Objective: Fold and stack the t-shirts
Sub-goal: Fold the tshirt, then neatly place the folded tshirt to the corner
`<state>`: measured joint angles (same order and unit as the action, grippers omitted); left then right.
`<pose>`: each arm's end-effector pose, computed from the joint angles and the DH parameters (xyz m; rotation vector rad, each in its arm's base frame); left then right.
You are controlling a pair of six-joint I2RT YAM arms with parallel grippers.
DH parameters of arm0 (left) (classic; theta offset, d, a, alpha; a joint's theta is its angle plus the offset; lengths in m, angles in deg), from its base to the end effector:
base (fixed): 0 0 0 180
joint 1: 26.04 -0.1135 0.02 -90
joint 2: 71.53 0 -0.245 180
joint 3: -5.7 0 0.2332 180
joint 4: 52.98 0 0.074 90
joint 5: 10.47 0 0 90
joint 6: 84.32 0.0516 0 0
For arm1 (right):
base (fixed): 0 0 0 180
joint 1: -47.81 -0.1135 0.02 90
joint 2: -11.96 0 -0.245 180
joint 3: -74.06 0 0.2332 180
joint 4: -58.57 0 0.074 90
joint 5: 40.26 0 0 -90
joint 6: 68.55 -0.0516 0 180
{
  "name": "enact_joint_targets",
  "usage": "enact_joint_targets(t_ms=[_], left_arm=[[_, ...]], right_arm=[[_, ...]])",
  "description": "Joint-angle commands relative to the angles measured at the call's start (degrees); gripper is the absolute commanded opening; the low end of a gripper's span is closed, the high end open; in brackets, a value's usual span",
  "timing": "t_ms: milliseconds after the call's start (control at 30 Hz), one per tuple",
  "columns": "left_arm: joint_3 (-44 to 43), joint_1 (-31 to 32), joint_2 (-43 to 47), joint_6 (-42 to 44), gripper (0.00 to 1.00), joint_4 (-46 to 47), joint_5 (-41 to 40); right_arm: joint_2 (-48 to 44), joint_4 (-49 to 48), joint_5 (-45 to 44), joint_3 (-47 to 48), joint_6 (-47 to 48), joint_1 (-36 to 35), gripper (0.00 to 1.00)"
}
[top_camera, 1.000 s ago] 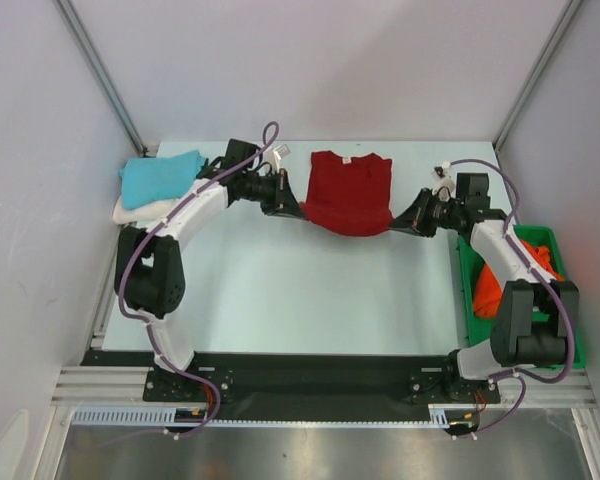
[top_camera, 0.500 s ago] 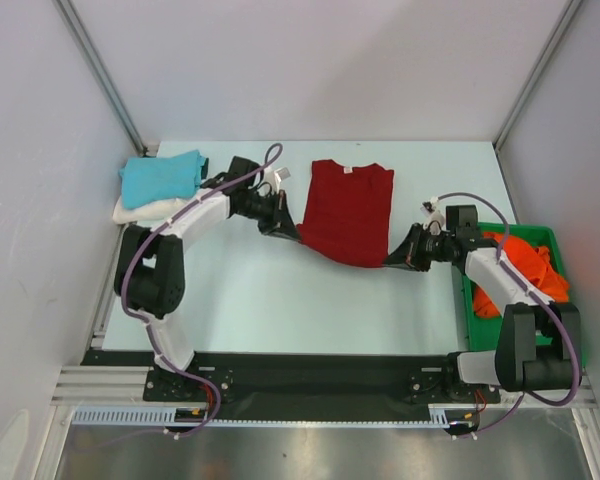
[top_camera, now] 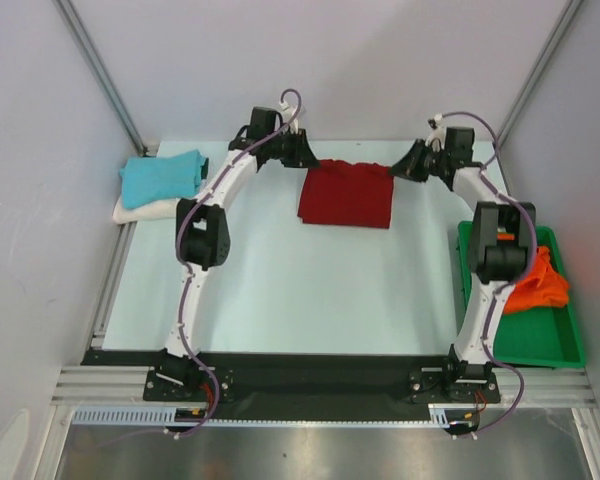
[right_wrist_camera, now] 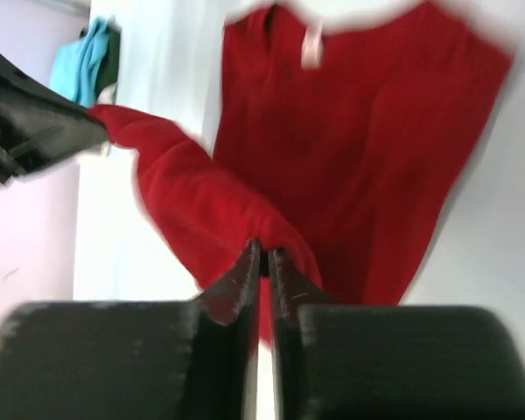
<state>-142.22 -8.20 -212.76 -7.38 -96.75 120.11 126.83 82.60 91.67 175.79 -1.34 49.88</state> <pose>0.4970 -0.1952 0.2258 0.4978 2.1880 -1.0790 0.4406 0.0186 0.2149 0.0636 2.2032 1.0095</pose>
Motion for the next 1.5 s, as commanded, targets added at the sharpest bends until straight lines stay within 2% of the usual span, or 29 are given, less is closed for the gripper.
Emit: enact_joint_targets(t_ms=[0, 33, 67, 100, 200, 300, 400, 500, 600, 700, 767, 1133, 1467], left_arm=[[-7.52, -0.53, -5.45, 1.99, 0.33, 7.91, -7.41], [-8.40, -0.62, -6.33, 1.64, 0.46, 9.51, -9.53], [-10.84, -0.71, -7.64, 3.03, 0.59, 10.40, -12.08], [-11.91, -0.53, -6.70, 7.13, 0.77, 10.58, -16.28], [-9.65, -0.70, -2.14, 9.45, 0.85, 9.27, -21.14], [-4.55, -1.94, 2.97, 10.68, 0.86, 5.42, -19.05], [0.02, -2.99, 5.78, 10.77, 0.86, 0.93, -15.46], [2.66, -3.43, 6.05, 9.29, 0.85, -3.20, -13.25], [7.05, -3.69, 6.84, 5.25, 0.87, -1.74, -7.90], [10.57, -4.13, 5.62, -0.38, 0.85, 0.81, -2.11], [11.98, -4.14, 3.95, -2.83, 0.84, 1.61, -1.73], [8.30, -5.28, -5.10, -9.52, 0.82, 6.71, 1.78], [5.84, -3.44, -11.52, -16.73, 0.66, 15.05, 8.19]], right_arm=[[11.14, -3.06, -3.34, 12.99, 2.57, -1.27, 0.15], [12.99, -3.06, -4.13, 15.28, 3.35, -1.45, 0.24], [14.93, -2.71, -5.36, 18.35, 3.71, -1.62, 0.40], [13.81, -2.88, -7.28, 17.94, 2.76, -1.80, 0.50], [10.04, -7.36, -1.98, 14.61, 1.00, -1.28, 0.59], [7.40, -8.51, 2.00, 12.32, -1.03, -1.01, 0.60], [6.86, -10.88, 4.90, 10.04, -1.91, -1.62, 0.57], [6.95, -9.40, 5.44, 8.28, -1.04, -1.89, 0.56], [8.09, -3.08, 4.74, 7.39, 0.63, -1.89, 0.55], [9.76, 4.22, 2.55, 8.18, 5.28, -1.89, 0.53], [11.43, 7.65, 1.75, 9.15, 7.93, -1.89, 0.53], [16.35, 10.56, -5.54, 11.61, 12.06, -1.89, 0.53], [17.67, 11.88, -8.97, 11.61, 13.21, -1.89, 0.57]])
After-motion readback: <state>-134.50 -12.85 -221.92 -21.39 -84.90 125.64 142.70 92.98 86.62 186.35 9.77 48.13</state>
